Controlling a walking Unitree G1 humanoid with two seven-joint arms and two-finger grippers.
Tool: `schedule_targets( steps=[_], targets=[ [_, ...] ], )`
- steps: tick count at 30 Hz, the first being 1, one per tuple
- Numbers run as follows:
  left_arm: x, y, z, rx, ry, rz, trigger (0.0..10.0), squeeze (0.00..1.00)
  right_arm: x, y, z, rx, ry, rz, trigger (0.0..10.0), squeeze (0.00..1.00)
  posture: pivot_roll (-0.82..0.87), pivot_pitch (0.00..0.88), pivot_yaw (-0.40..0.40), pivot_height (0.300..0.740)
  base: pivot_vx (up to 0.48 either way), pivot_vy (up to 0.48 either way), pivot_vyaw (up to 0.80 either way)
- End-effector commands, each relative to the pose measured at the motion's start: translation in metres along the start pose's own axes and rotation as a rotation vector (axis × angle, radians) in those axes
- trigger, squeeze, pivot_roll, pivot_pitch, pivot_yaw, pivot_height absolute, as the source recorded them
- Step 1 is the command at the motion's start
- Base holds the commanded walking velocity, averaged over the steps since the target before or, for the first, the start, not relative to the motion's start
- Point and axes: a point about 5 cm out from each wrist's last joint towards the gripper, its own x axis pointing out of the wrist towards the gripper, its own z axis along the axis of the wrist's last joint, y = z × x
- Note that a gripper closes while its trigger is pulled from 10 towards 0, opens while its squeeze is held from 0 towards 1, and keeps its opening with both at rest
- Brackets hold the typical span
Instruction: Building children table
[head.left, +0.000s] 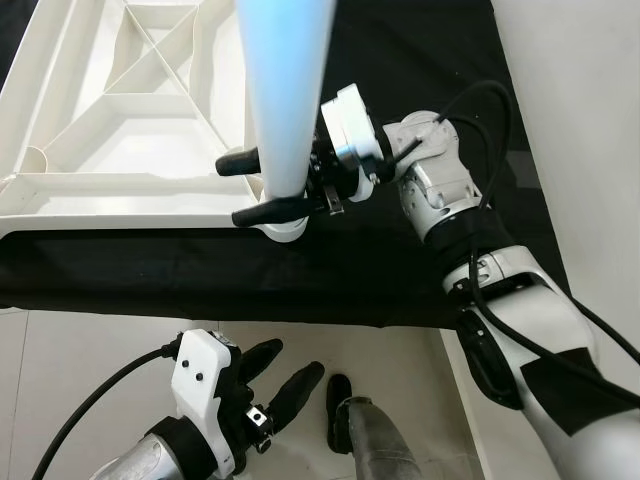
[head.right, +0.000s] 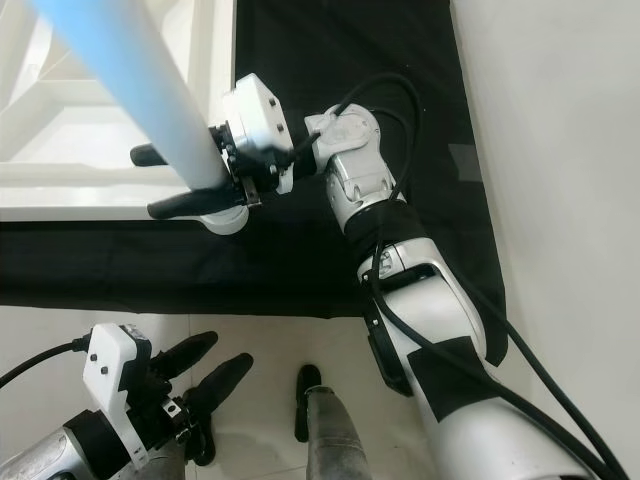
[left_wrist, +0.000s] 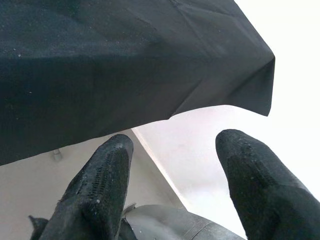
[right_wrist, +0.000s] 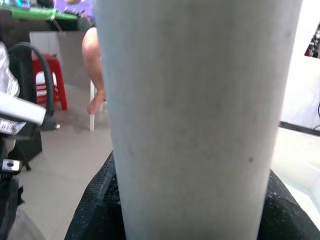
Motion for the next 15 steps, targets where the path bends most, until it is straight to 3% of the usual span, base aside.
schedule_targets(
  steps=[1, 7, 15],
  targets=[
    [-0.0013, -0.0007, -0.0084, -0.027, 0.033, 0.002, 10.0, 0.00, 0.0027, -0.0014, -0.0025, 0.079, -0.069, -0.015, 10.0, 0.00, 0.10, 0.447, -0.105, 0.740, 0.000, 0.000, 0.00],
    [-0.0008, -0.0007, -0.0080, -0.026, 0.030, 0.004, 10.0, 0.00, 0.0023, -0.0086, 0.0037, 0.153, -0.168, -0.061, 10.0, 0.00, 0.10, 0.450, -0.106, 0.740, 0.000, 0.000, 0.00],
    [-0.0005, -0.0010, -0.0078, -0.025, 0.029, 0.004, 10.0, 0.00, 0.0065, -0.0054, -0.0044, 0.169, -0.123, -0.052, 10.0, 0.00, 0.10, 0.450, -0.106, 0.740, 0.000, 0.000, 0.00]
  ],
)
